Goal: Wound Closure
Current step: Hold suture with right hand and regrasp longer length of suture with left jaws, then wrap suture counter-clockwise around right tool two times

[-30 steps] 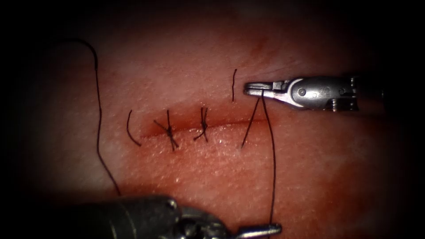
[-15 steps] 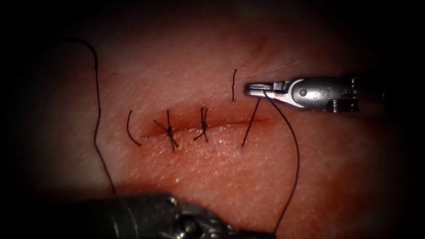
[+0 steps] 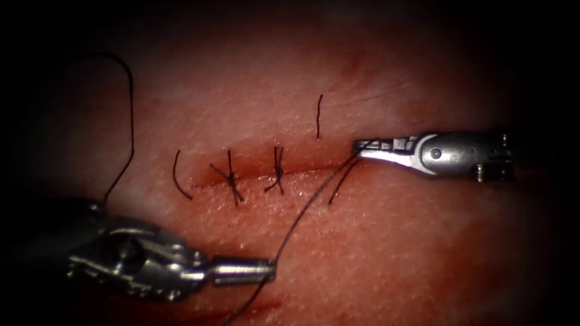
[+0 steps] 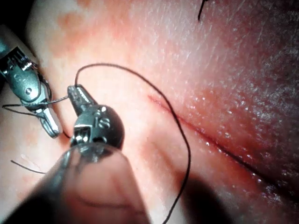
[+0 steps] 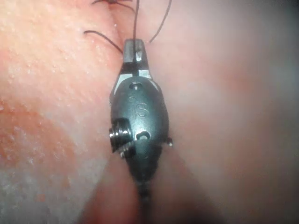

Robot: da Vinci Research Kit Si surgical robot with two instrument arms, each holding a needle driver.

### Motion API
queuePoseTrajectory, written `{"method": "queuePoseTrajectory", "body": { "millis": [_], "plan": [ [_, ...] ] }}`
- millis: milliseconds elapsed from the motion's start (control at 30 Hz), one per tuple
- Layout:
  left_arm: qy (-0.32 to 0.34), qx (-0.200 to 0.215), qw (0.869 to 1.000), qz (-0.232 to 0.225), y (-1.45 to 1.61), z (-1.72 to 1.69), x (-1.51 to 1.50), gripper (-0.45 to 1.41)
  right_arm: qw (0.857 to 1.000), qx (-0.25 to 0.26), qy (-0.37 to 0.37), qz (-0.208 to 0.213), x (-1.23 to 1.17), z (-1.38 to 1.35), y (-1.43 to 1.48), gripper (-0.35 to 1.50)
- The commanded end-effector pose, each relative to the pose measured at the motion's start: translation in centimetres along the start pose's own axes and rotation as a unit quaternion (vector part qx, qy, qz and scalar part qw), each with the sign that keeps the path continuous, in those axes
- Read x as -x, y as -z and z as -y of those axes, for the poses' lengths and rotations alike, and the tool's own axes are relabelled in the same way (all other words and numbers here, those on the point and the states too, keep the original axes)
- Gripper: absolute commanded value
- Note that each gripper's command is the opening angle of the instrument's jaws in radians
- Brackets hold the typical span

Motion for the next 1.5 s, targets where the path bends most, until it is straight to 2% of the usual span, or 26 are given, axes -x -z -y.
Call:
{"method": "queuePoseTrajectory", "body": {
  "millis": [33,67,100,233,267,300,333,367,400,433,467,567,700,833,1067,1133,1167,1200,1233,1267,1300,1367,1400,1467,1500],
  "plan": [
    [0.0,-0.006,1.0,0.004,0.0,0.03,0.06,-0.45,1.0,-0.002,-0.004,-0.002,-0.07,0.17,0.0,0.12],
    [0.001,-0.011,1.0,0.008,0.04,0.05,0.08,-0.45,1.0,-0.006,-0.007,0.0,-0.14,0.27,0.06,0.36],
    [0.002,-0.014,1.0,0.01,0.08,0.06,0.09,-0.45,1.0,-0.008,-0.011,-0.001,-0.19,0.34,0.09,0.42],
    [0.006,-0.022,0.999,0.026,0.19,0.1,0.13,-0.45,1.0,-0.019,-0.021,-0.003,-0.45,0.52,0.24,0.39],
    [0.006,-0.024,0.999,0.028,0.2,0.1,0.13,-0.45,1.0,-0.017,-0.024,-0.006,-0.51,0.53,0.26,0.26],
    [0.006,-0.024,0.999,0.025,0.2,0.1,0.14,-0.45,0.999,-0.017,-0.026,-0.009,-0.54,0.53,0.28,-0.13],
    [0.006,-0.024,0.999,0.025,0.18,0.1,0.14,-0.45,0.999,-0.016,-0.027,-0.01,-0.57,0.52,0.29,-0.3],
    [0.006,-0.024,0.999,0.025,0.17,0.1,0.14,-0.45,0.999,-0.013,-0.029,-0.009,-0.59,0.49,0.29,-0.23],
    [0.005,-0.025,0.999,0.025,0.15,0.1,0.14,-0.45,0.999,-0.01,-0.032,-0.011,-0.61,0.45,0.29,0.14],
    [0.005,-0.025,0.999,0.024,0.14,0.1,0.14,-0.45,0.999,-0.004,-0.033,-0.013,-0.61,0.42,0.28,0.42],
    [0.006,-0.024,0.999,0.024,0.14,0.1,0.16,-0.45,0.999,0.002,-0.034,-0.019,-0.59,0.39,0.27,0.83],
    [0.006,-0.025,0.999,0.023,0.17,0.1,0.22,-0.45,0.999,0.005,-0.034,-0.023,-0.57,0.39,0.27,1.09],
    [0.006,-0.026,0.999,0.021,0.19,0.09,0.27,-0.45,0.998,0.007,-0.048,-0.036,-0.63,0.43,0.34,1.31],
    [0.0,-0.025,0.999,0.023,0.22,0.08,0.29,-0.45,0.996,0.016,-0.067,-0.049,-0.74,0.41,0.48,1.45],
    [-0.011,-0.025,0.999,0.026,0.3,0.1,0.27,-0.45,0.994,0.023,-0.09,-0.056,-1.04,0.12,0.83,1.48],
    [-0.014,-0.025,0.999,0.028,0.31,0.11,0.26,-0.45,0.995,0.03,-0.076,-0.06,-1.13,-0.03,0.9,1.48],
    [-0.013,-0.025,0.999,0.028,0.31,0.11,0.26,-0.45,0.995,0.032,-0.073,-0.061,-1.17,-0.08,0.92,1.43],
    [-0.016,-0.024,0.999,0.029,0.31,0.11,0.25,-0.45,0.996,0.034,-0.065,-0.057,-1.2,-0.16,0.93,1.28],
    [-0.016,-0.025,0.999,0.03,0.3,0.11,0.25,-0.45,0.997,0.014,-0.047,-0.061,-1.23,-0.28,0.92,0.39],
    [-0.016,-0.025,0.999,0.03,0.3,0.11,0.24,-0.45,0.998,0.008,-0.046,-0.052,-1.24,-0.34,0.89,-0.13],
    [-0.016,-0.025,0.999,0.031,0.29,0.11,0.23,-0.45,0.998,0.005,-0.044,-0.042,-1.23,-0.41,0.82,-0.35],
    [-0.016,-0.025,0.999,0.031,0.29,0.11,0.23,-0.45,0.998,0.003,-0.043,-0.042,-1.19,-0.51,0.67,-0.35],
    [-0.019,-0.025,0.999,0.032,0.29,0.12,0.22,-0.45,0.998,-0.001,-0.039,-0.045,-1.08,-0.62,0.46,-0.35],
    [-0.019,-0.025,0.999,0.034,0.29,0.12,0.21,-0.45,0.999,-0.007,-0.035,-0.039,-0.97,-0.68,0.29,-0.35],
    [-0.019,-0.025,0.999,0.033,0.29,0.13,0.21,-0.45,0.999,-0.015,-0.029,-0.042,-0.8,-0.72,0.07,-0.35]
  ]
}}
